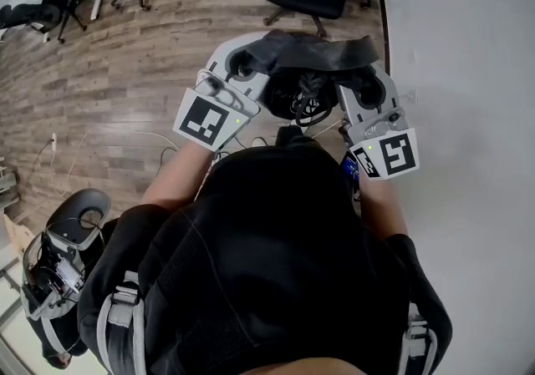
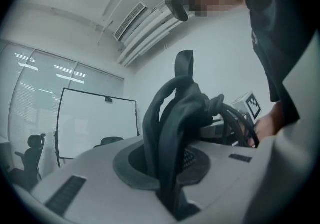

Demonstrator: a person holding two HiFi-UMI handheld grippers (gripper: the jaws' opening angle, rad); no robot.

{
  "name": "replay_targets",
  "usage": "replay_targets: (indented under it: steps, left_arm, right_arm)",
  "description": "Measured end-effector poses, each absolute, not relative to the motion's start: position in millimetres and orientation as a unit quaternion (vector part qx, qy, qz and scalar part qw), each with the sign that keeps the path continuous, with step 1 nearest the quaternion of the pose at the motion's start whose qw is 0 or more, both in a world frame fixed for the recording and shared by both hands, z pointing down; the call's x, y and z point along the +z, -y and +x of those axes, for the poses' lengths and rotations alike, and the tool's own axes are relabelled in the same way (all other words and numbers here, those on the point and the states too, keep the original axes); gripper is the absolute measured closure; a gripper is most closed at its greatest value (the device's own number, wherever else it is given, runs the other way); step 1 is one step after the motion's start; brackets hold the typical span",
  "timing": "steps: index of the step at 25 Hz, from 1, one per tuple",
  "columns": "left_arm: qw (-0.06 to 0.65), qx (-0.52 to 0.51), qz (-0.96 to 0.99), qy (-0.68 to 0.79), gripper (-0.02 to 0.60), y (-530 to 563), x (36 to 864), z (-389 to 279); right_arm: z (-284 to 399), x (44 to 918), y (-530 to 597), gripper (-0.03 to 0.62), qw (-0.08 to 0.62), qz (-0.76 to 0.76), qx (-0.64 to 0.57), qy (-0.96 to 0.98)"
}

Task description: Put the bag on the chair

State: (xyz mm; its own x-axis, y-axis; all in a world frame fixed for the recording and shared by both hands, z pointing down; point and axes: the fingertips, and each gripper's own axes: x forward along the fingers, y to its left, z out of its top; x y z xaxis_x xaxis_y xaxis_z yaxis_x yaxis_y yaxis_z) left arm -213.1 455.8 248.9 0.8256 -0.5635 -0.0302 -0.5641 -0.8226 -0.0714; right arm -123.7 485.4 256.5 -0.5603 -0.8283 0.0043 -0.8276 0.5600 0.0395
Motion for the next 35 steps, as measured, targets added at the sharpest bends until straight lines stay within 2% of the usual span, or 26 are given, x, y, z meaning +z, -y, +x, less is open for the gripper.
replay_targets:
  steps: [26, 35]
  left_arm:
    - [0.041, -0.015, -0.942, -0.334, 0.545, -332, 238, -98]
    - [0.038, -0.019, -0.942, -0.332, 0.545, -294, 237, -84]
  right_arm:
    - [-7, 251, -351, 0.516, 0.007, 0.426, -0.003, 0.905]
    - [7, 248, -313, 0.516, 0.011, 0.427, -0.008, 0.904]
